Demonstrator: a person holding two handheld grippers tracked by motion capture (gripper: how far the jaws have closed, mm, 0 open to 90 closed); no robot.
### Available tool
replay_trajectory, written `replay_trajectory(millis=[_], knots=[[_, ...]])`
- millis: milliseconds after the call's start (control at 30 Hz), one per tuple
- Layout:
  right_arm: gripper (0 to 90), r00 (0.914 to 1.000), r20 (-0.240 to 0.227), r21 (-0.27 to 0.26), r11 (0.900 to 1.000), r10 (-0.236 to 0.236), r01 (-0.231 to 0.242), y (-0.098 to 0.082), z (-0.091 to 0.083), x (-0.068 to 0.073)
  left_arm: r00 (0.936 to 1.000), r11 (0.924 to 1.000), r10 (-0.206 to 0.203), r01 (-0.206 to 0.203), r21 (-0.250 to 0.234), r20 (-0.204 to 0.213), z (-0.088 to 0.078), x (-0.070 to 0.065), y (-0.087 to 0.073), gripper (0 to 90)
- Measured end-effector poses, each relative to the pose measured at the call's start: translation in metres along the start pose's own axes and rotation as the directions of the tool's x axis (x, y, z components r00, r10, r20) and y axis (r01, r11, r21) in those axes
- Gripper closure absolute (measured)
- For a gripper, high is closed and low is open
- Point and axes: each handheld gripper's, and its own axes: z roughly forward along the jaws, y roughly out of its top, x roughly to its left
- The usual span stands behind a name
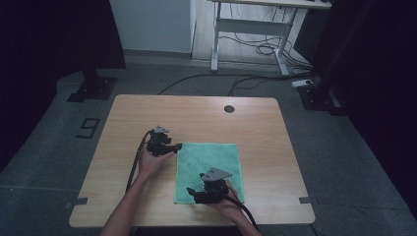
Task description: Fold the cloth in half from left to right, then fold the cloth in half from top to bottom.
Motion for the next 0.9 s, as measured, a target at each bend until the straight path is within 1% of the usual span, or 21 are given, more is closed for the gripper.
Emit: replay_trajectory(millis=[167, 300, 500, 667, 900], knots=[[27.7, 0.9999, -0.012, 0.002, 1.000, -0.011, 0.011, 0.003, 0.005, 0.004, 1.0000, 1.0000, 0.001, -0.001, 0.002, -0.002, 0.001, 0.000, 0.000, 38.8], [27.7, 0.9998, -0.014, 0.006, 1.000, -0.013, 0.014, 0.004, 0.008, 0.005, 0.9999, 1.0000, -0.006, 0.006, -0.006, -0.009, -0.001, 0.003, 0.000, 38.5], [27.9, 0.9998, -0.017, 0.008, 1.000, -0.013, 0.013, 0.004, 0.011, 0.005, 0.9999, 0.9999, -0.013, 0.013, -0.006, -0.009, -0.002, 0.005, 0.001, 38.3], [27.9, 0.9994, -0.025, 0.012, 1.000, -0.022, 0.022, 0.006, 0.015, 0.008, 0.9999, 1.0000, -0.008, 0.008, 0.002, -0.009, 0.001, 0.006, 0.004, 37.9], [28.6, 0.9989, -0.038, 0.023, 0.999, -0.026, 0.027, 0.007, 0.024, 0.009, 0.9998, 0.9998, -0.013, 0.013, 0.015, -0.013, 0.007, 0.009, 0.005, 37.8]])
